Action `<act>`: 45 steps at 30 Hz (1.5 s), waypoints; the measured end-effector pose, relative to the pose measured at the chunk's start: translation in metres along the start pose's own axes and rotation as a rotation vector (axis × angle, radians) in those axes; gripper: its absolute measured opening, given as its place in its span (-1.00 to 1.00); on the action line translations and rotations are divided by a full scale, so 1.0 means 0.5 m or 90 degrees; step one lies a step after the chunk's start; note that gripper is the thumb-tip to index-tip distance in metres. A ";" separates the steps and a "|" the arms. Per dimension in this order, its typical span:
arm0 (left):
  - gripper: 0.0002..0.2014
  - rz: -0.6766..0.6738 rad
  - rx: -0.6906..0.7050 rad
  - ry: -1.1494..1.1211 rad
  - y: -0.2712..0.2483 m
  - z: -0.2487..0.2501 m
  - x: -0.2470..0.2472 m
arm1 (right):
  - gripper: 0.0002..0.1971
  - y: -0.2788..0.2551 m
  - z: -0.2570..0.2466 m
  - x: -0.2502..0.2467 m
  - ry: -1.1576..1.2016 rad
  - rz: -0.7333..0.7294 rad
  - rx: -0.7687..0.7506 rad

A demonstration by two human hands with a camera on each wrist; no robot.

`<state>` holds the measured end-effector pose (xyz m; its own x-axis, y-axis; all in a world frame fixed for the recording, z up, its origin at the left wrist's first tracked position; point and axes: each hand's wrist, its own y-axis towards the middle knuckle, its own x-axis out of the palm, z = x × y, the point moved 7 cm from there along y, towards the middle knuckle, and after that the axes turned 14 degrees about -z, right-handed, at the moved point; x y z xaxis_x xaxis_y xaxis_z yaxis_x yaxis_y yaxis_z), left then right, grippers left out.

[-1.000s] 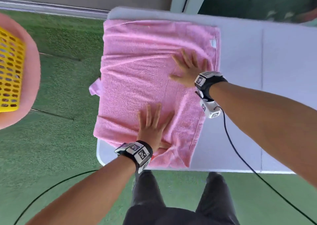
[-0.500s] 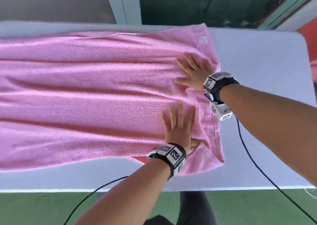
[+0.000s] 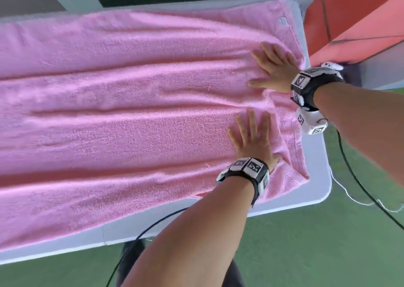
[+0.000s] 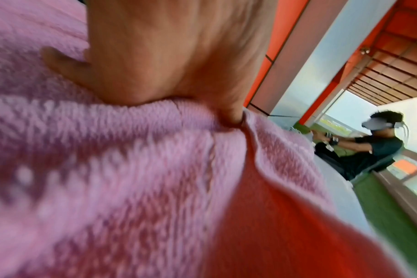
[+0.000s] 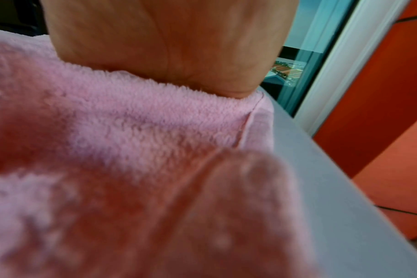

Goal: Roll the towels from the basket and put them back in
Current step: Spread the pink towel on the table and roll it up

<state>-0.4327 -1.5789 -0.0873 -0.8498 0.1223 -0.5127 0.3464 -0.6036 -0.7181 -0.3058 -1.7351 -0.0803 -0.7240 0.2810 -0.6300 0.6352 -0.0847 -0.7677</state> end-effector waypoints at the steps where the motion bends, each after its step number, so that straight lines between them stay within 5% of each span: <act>1: 0.16 -0.033 0.015 -0.034 0.000 0.011 -0.003 | -0.12 -0.007 0.007 0.003 0.025 0.005 0.002; 3: 0.03 -0.069 0.059 -0.129 -0.019 0.013 -0.031 | -0.14 -0.027 -0.004 0.001 0.107 0.065 -0.013; 6: -0.32 0.063 0.118 -0.290 -0.118 -0.057 -0.107 | -0.42 -0.113 -0.058 0.020 0.248 0.241 -0.065; 8: -0.59 0.184 0.093 -0.218 -0.212 -0.141 -0.128 | -0.65 -0.197 -0.106 0.069 0.299 0.299 -0.097; 11: -0.85 0.206 0.033 -0.102 -0.338 -0.275 -0.087 | -0.78 -0.308 -0.175 0.189 0.302 0.238 -0.133; 17: -0.84 0.179 -0.055 0.053 -0.499 -0.466 0.011 | -0.71 -0.421 -0.216 0.380 0.121 0.123 -0.165; 20: -0.82 0.163 -0.027 0.067 -0.530 -0.480 0.048 | -0.44 -0.433 -0.207 0.441 0.015 0.050 -0.111; 25: -0.68 0.170 0.047 0.046 -0.509 -0.411 0.089 | -0.75 -0.459 -0.206 0.438 0.066 0.192 -0.112; 31: -0.47 0.205 0.089 0.206 -0.432 -0.257 0.101 | -0.83 -0.501 -0.178 0.447 0.090 0.218 -0.091; 35: -0.75 0.212 0.088 0.255 -0.401 -0.199 0.101 | -0.91 -0.523 -0.165 0.441 0.126 0.281 -0.102; 38: -0.91 0.222 0.169 0.223 -0.406 -0.175 0.106 | -0.90 -0.538 -0.150 0.445 0.161 0.313 -0.116; 45: -0.81 0.122 0.169 0.111 -0.435 -0.235 0.145 | -0.89 -0.566 -0.119 0.473 0.129 0.337 -0.046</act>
<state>-0.5228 -1.3462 -0.0234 -0.6917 0.1061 -0.7144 0.3578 -0.8089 -0.4666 -0.6408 -1.5877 -0.0052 -0.2405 0.3968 -0.8858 0.9190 -0.2006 -0.3394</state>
